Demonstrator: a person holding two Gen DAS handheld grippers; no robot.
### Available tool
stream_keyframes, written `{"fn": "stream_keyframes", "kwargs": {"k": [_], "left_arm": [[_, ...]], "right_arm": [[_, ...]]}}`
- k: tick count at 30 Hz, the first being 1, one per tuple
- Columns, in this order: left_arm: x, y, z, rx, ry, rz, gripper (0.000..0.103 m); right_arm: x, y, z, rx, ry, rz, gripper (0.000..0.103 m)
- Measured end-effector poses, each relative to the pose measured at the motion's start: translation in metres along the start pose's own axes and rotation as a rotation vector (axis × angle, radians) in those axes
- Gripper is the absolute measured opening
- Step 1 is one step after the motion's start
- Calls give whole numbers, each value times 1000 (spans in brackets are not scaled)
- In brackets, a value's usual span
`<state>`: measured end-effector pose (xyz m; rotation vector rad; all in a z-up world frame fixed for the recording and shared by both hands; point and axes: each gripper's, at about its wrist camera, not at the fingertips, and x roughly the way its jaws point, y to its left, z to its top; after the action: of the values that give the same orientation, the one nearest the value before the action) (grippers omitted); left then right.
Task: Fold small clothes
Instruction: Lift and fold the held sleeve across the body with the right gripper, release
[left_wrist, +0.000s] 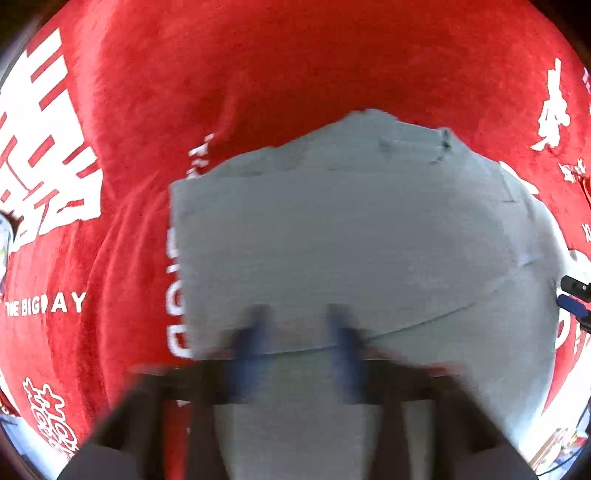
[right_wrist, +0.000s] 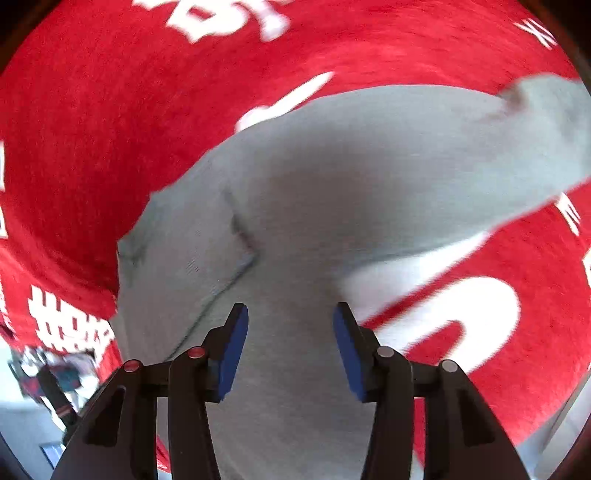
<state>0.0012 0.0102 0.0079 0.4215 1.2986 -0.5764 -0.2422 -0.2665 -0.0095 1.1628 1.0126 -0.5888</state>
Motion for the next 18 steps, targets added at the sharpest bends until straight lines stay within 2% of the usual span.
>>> {"fn": "stream_keyframes", "kwargs": {"k": [1, 3, 5, 7, 14, 18], "left_arm": [[-5, -13, 1, 6, -30, 20, 103], [-12, -23, -2, 41, -63, 19, 103], [-11, -42, 3, 62, -63, -4, 103], [-12, -62, 8, 69, -59, -22, 103], [2, -117, 25, 42, -20, 31, 103], [7, -145, 25, 56, -1, 34, 103]], "right_arm": [[-6, -9, 2, 22, -8, 0, 55], [-19, -34, 6, 73, -35, 3, 58], [-31, -54, 11, 121, -65, 4, 63], [-42, -79, 16, 190, -103, 5, 72], [-71, -173, 34, 437, -208, 32, 74], [-69, -216, 48, 539, -209, 91, 74]]}}
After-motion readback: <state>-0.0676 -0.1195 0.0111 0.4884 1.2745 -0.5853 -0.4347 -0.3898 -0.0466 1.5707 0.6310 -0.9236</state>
